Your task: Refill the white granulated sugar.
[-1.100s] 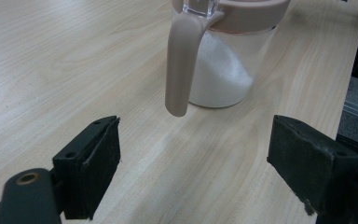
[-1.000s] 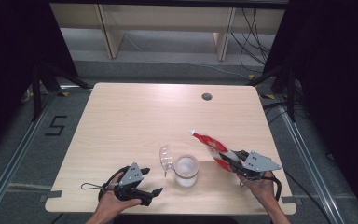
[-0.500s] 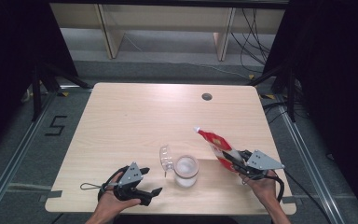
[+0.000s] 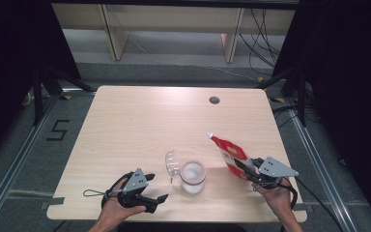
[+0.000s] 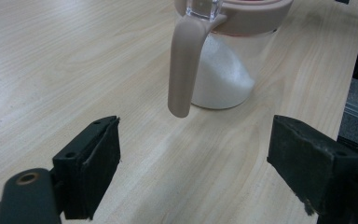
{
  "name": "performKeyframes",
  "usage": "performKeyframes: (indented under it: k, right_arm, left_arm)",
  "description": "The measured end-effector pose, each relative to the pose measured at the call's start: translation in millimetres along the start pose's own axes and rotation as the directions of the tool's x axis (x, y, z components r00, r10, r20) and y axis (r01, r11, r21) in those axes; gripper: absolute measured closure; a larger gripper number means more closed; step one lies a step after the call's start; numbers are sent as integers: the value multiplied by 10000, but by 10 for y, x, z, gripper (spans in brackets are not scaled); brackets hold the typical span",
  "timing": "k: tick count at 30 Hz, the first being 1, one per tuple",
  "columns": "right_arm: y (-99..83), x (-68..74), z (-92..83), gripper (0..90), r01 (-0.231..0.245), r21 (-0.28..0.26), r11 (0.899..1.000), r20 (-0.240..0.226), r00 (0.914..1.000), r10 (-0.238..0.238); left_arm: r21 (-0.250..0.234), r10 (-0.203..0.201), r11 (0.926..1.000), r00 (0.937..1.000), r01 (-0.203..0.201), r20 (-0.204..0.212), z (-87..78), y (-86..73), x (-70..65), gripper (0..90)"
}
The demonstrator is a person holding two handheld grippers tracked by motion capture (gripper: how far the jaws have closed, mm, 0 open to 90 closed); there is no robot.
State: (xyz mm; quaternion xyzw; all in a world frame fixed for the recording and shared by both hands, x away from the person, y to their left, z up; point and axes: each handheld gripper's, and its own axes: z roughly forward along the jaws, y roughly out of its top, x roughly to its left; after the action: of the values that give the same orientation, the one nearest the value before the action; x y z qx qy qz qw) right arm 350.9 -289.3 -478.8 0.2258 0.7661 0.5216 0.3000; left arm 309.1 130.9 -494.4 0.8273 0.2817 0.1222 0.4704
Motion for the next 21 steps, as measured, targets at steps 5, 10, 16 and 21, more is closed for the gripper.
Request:
performKeyframes:
  k: [5, 10, 16, 21]
  right_arm:
    - [1, 4, -50, 764, -199, 126, 9997, -35, 9998, 199]
    - [-17, -14, -80, 764, -474, 104, 9988, 65, 9989, 473]
    - [-41, -44, -113, 763, -877, 150, 9960, 124, 9961, 876]
    - [-69, -55, -157, 763, -1046, 165, 9944, 151, 9944, 1043]
  left_arm:
    - [-59, -7, 10000, 10000, 6, -43, 1, -1, -2, 165]
    - [-282, -258, 9993, 9997, 260, 53, 14, -2, -22, 165]
    - [1, -6, 10000, 10000, 6, -5, -1, -1, 0, 165]
    - [-147, -225, 9996, 9997, 226, 86, 12, -4, -17, 165]
